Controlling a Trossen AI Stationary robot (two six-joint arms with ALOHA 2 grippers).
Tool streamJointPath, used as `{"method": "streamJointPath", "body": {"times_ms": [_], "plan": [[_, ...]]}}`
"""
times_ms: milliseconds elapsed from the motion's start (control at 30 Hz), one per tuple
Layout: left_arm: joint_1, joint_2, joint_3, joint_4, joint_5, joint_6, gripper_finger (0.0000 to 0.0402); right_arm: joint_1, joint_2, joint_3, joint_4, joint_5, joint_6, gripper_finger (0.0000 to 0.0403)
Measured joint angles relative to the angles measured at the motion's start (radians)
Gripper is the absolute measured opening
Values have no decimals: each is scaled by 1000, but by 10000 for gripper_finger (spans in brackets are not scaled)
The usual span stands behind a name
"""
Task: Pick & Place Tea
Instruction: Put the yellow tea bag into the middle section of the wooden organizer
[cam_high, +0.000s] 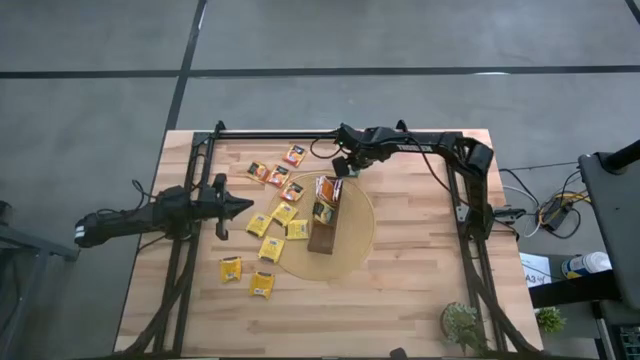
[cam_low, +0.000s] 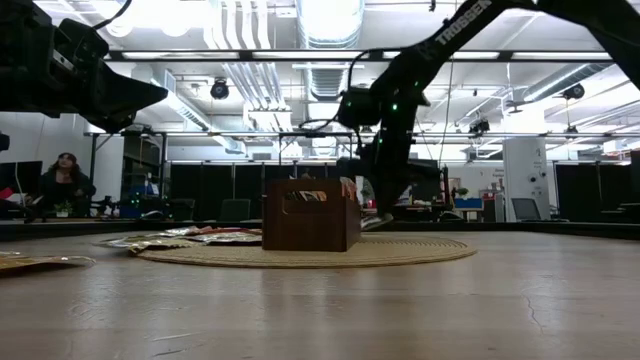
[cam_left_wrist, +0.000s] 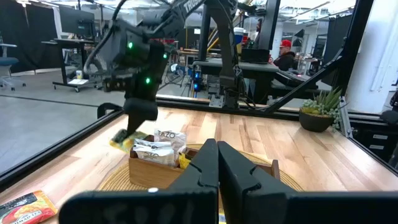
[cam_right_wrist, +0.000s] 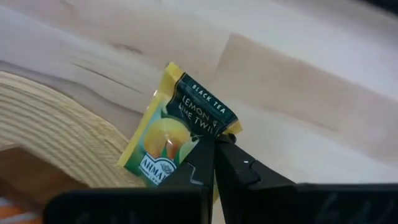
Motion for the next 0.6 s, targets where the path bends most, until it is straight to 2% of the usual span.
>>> {"method": "streamJointPath", "body": {"times_ms": [333, 600], "plan": [[0, 0, 0, 0, 0, 0, 0, 10, -156, -44, -1, 56, -113, 8], [0, 0, 0, 0, 0, 0, 0, 82, -267, -47, 5, 54, -370, 8]]}}
